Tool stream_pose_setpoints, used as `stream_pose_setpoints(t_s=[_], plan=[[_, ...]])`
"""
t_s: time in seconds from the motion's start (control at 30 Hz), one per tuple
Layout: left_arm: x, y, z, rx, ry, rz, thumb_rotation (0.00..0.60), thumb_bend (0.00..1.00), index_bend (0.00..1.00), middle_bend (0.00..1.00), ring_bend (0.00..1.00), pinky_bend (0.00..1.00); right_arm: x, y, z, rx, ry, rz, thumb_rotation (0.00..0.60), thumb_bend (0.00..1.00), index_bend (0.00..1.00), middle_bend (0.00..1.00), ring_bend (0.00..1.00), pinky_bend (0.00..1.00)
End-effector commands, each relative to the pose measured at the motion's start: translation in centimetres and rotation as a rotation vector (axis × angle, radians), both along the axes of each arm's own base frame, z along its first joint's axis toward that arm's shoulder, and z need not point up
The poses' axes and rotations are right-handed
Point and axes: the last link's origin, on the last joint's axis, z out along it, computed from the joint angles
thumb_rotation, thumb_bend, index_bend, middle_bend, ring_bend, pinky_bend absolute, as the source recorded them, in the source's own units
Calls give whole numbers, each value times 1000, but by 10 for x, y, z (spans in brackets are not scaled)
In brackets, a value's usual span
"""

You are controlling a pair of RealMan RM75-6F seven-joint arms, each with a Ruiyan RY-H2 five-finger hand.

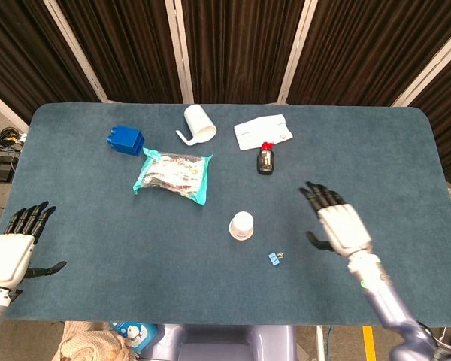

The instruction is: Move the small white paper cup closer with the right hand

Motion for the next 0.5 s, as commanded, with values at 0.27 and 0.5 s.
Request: stream_pose_setpoints(t_s=[0.27, 0.5], plan=[[-5, 3, 5, 7, -21, 33, 600, 41, 0, 0, 0, 36, 53, -18, -51, 140, -64, 55, 600, 362, 0, 0, 3, 150], [-7, 5, 6, 0, -21, 52, 600, 42, 0, 0, 0, 36, 62, -24, -76, 197, -38, 48, 600, 361, 0, 13, 23, 150]])
